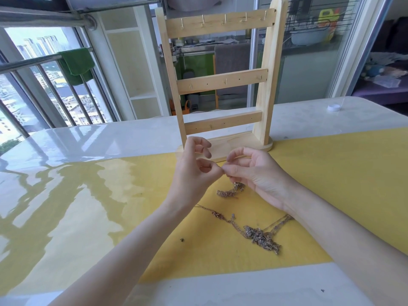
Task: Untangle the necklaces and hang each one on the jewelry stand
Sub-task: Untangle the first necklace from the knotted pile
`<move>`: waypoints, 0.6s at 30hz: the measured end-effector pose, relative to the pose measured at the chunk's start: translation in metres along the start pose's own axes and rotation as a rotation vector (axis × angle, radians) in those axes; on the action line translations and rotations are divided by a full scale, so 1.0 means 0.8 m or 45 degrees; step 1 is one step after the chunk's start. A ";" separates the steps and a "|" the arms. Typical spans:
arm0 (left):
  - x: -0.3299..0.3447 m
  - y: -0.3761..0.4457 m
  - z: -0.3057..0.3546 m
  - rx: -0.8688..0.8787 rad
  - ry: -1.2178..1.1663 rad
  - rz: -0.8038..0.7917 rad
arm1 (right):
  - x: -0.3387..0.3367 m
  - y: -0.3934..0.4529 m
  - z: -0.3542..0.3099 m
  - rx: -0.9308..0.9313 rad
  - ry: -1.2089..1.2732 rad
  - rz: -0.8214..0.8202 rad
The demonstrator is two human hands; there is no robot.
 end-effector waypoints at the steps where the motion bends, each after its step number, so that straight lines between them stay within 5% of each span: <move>1: 0.000 0.000 0.000 -0.014 0.015 -0.009 | -0.001 0.000 0.001 0.011 -0.026 0.008; 4: -0.008 0.002 0.000 -0.068 0.169 -0.091 | -0.007 0.001 0.001 0.007 -0.256 0.029; 10: -0.010 -0.002 -0.006 -0.087 0.850 -0.581 | -0.019 0.001 -0.007 0.135 -1.135 -0.152; 18: 0.005 -0.007 -0.015 0.036 0.936 -0.508 | -0.021 0.003 -0.002 0.116 -1.401 -0.205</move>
Point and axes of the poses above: each hand's wrist, its own y-axis towards the middle knuckle, its own x-axis out of the palm, z = x × y, the point moved 1 cm from there along y, towards the middle knuckle, and after that the axes turned 11 degrees about -z, right-handed, at the moved point
